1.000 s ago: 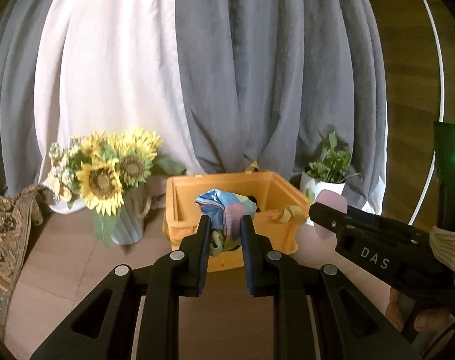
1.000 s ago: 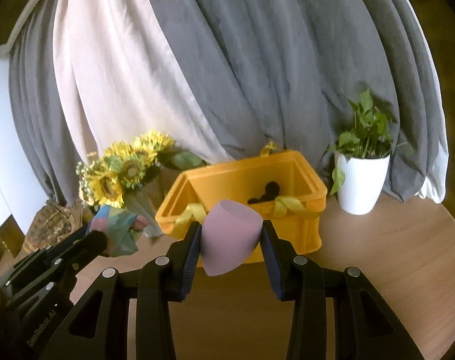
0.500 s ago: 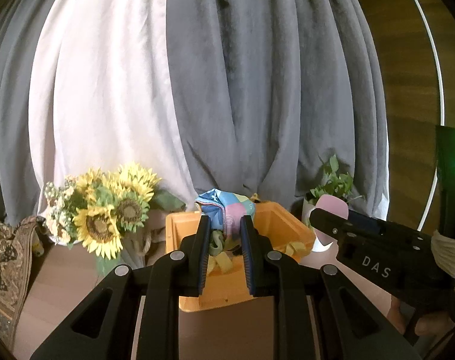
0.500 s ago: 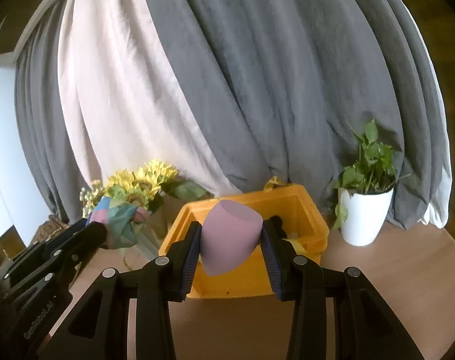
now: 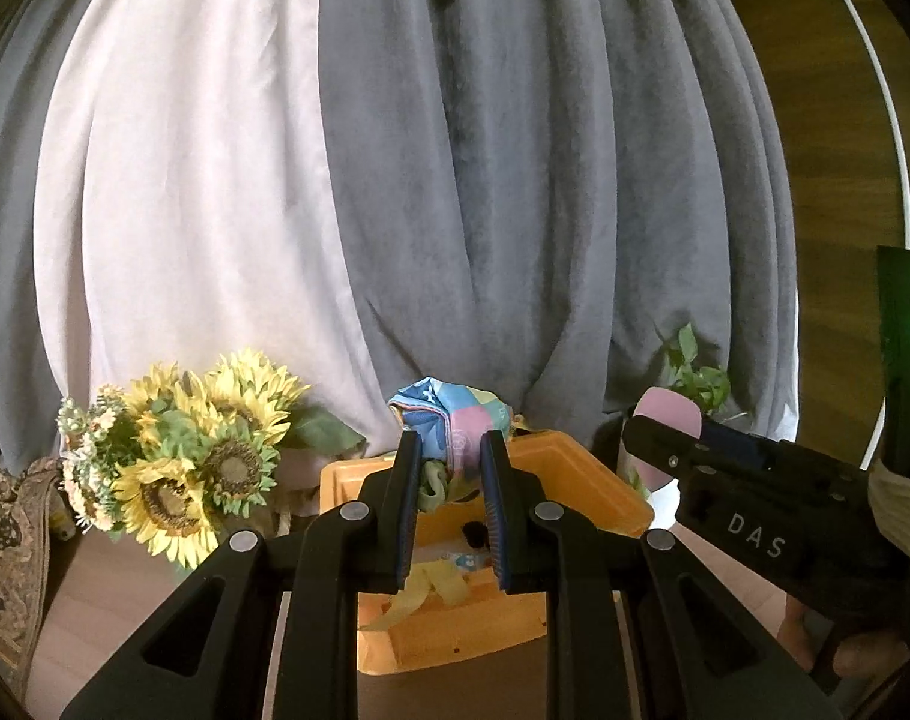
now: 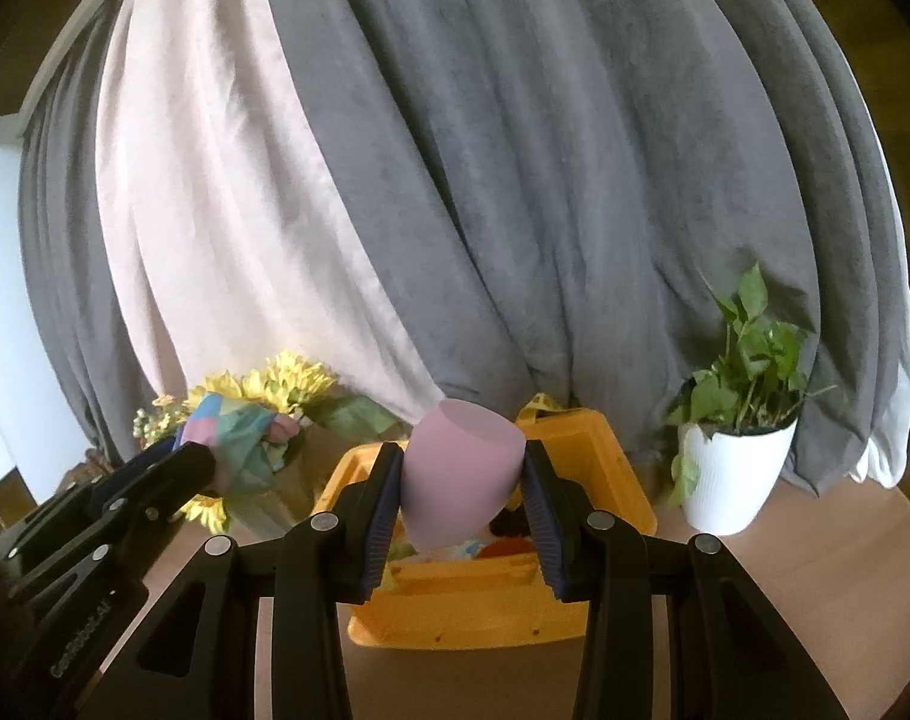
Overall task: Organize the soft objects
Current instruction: 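Lift and carry the patterned cloth and pink sponge over the crate with both tools, then open both tools to drop the cloth and sponge into the crate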
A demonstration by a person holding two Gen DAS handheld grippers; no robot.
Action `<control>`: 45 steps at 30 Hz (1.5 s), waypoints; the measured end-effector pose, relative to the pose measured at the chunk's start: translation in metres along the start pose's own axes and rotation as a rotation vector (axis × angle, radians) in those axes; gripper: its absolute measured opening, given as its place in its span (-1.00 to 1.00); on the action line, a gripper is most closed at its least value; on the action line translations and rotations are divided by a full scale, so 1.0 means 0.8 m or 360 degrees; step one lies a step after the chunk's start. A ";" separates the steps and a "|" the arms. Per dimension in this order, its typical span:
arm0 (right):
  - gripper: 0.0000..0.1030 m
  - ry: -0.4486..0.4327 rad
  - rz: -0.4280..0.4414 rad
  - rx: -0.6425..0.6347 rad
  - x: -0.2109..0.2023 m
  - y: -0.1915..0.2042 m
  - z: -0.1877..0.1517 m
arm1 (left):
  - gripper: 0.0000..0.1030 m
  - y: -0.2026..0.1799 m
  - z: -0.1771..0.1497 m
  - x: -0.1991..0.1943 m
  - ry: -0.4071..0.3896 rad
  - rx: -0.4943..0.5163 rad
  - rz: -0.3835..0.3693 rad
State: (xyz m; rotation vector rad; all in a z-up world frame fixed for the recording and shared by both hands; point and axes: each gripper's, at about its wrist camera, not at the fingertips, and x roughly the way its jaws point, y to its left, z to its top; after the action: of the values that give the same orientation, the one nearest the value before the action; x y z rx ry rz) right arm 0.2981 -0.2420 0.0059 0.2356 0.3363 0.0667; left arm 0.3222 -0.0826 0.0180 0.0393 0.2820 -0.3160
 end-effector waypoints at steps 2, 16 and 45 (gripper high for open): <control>-0.20 0.0004 0.0003 -0.0002 0.010 -0.003 0.004 | -0.60 -0.001 0.001 0.009 0.0005 0.0001 0.0004; -0.20 0.0072 0.0027 -0.0027 0.081 -0.016 0.020 | -0.60 0.010 0.003 0.100 0.0114 -0.0022 0.0046; 0.15 0.0459 -0.0043 0.0024 0.227 -0.049 -0.020 | -0.12 0.038 -0.041 0.209 0.0421 -0.0080 0.0116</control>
State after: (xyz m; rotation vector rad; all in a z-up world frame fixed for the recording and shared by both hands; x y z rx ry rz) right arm 0.4649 -0.2574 -0.0759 0.2364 0.6268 0.0717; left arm 0.4754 -0.1014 -0.0608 0.0420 0.5492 -0.2312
